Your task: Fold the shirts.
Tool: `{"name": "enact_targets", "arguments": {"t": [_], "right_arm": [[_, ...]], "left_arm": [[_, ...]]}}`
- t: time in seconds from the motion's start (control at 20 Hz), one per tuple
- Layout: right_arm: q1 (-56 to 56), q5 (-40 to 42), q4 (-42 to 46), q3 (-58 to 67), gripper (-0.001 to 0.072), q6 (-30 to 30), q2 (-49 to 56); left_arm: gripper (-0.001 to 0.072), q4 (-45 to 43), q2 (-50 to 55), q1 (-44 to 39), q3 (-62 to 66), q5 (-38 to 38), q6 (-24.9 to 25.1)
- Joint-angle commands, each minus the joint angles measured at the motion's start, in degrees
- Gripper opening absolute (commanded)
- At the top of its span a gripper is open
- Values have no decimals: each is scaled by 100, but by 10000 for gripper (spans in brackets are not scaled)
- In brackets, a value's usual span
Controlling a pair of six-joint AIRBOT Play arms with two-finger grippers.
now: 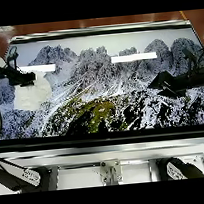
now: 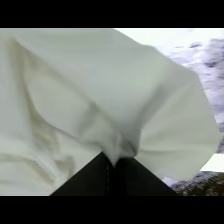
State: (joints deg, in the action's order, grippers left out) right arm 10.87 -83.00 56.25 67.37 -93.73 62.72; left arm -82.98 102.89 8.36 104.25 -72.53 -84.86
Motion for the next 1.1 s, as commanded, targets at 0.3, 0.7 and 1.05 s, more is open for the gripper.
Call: {"name": "enact_targets", "arguments": {"t": [0.3,0.7,1.05], "right_arm": [[0,-817,1268,0,666,730,-4],[2,-1495,1888,0,666,872,-4],[4,-1108,3047,-13,668,894,-2]], "left_arm": [[37,1165,-2055,-2975,57,-964,256],[88,1169,-638,-5823,-986,162,17],[720,1060,-675,-4437,-448,-1102,-136]]}}
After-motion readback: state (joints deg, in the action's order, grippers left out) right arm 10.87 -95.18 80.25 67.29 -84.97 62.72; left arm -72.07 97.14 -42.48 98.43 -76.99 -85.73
